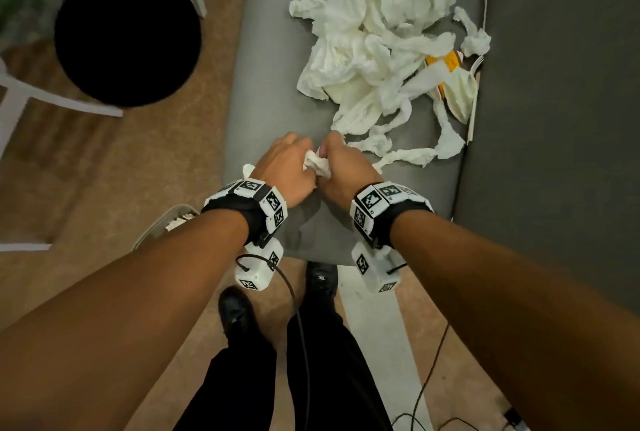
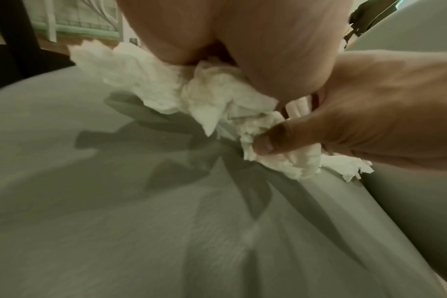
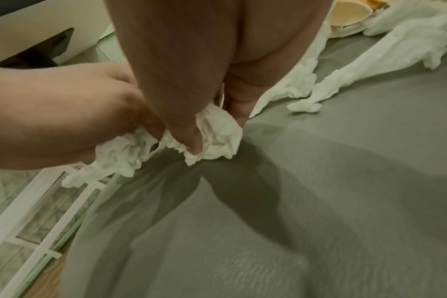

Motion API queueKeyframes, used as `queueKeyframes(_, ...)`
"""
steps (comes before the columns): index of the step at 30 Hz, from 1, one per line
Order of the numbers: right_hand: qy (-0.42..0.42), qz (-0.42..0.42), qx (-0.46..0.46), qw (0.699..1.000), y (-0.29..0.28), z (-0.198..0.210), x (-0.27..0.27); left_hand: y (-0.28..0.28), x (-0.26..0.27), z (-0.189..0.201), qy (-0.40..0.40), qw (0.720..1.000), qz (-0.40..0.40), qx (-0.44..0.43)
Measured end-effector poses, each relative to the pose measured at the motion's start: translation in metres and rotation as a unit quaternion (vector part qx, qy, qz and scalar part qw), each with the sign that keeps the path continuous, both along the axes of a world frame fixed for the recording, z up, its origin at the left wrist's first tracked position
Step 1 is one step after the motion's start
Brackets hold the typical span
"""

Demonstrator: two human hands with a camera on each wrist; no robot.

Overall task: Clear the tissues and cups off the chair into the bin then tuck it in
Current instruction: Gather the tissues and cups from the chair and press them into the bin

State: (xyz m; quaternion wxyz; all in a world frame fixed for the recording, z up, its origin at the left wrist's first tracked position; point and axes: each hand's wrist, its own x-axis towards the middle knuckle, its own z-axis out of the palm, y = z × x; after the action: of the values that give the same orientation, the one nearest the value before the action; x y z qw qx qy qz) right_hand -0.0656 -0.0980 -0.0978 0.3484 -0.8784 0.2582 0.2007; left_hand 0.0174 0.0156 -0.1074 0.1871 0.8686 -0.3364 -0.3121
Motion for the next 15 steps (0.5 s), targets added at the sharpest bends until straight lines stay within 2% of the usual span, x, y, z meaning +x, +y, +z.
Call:
queueKeyframes(2,-0.019,-0.03,0.03,0.999,0.007,0.004,0.002,0.016,-0.001,0.001,0.005,1.0,0.011,0.005)
queueKeyframes(4,0.0,0.002,0.022,1.0,0.016,0.007,0.008,0.034,-0.002,0.002,0.02,1.0,0.019,0.0)
queueKeyframes(6,0.036,0.05,-0.028,0.998,0.027,0.01,0.014,0.051,-0.004,0.001,0.027,0.999,0.029,-0.02)
queueKeyframes(10,0.039,0.063,-0.114,0.991,0.042,0.018,0.019,0.07,0.003,0.003,0.025,0.992,0.099,-0.078)
queueKeyframes(15,0.073,0.091,-0.182,0.976,0.055,0.029,0.029,0.082,0.017,0.016,0.026,0.975,0.207,-0.083)
